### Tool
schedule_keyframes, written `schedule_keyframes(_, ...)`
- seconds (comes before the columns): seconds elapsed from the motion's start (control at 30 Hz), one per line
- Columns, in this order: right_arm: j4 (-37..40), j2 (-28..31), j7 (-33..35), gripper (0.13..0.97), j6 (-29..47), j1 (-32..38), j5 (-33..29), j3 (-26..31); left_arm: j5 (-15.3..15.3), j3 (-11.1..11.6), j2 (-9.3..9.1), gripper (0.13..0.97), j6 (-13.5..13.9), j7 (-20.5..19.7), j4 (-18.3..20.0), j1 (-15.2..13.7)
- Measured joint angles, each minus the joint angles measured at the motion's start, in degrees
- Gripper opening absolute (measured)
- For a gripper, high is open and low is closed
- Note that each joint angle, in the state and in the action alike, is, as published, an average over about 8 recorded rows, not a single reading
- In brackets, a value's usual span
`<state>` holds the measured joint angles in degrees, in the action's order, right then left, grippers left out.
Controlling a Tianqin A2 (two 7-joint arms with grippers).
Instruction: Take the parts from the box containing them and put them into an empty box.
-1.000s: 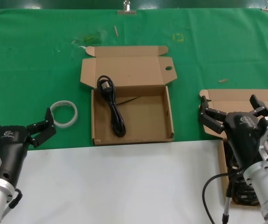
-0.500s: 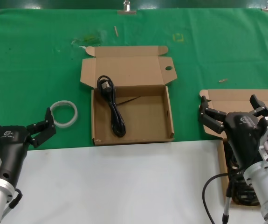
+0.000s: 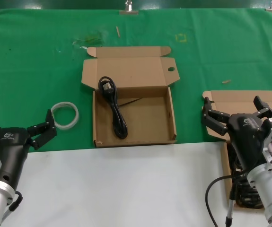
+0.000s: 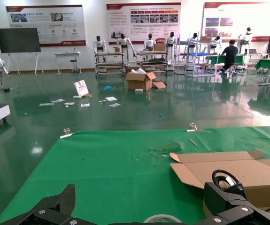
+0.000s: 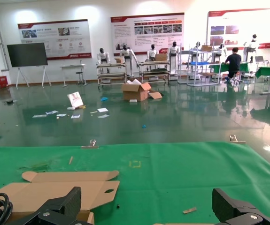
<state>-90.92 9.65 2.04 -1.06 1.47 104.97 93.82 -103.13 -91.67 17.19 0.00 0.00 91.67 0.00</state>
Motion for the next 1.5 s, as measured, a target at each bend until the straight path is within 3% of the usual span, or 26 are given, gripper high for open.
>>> schedule_keyframes(1.5,0.00,0.00,0.00,0.966,0.00,0.00,0.00,0.00,0.00,0.00,0.00,0.966,0.00,0.00,0.00,0.00)
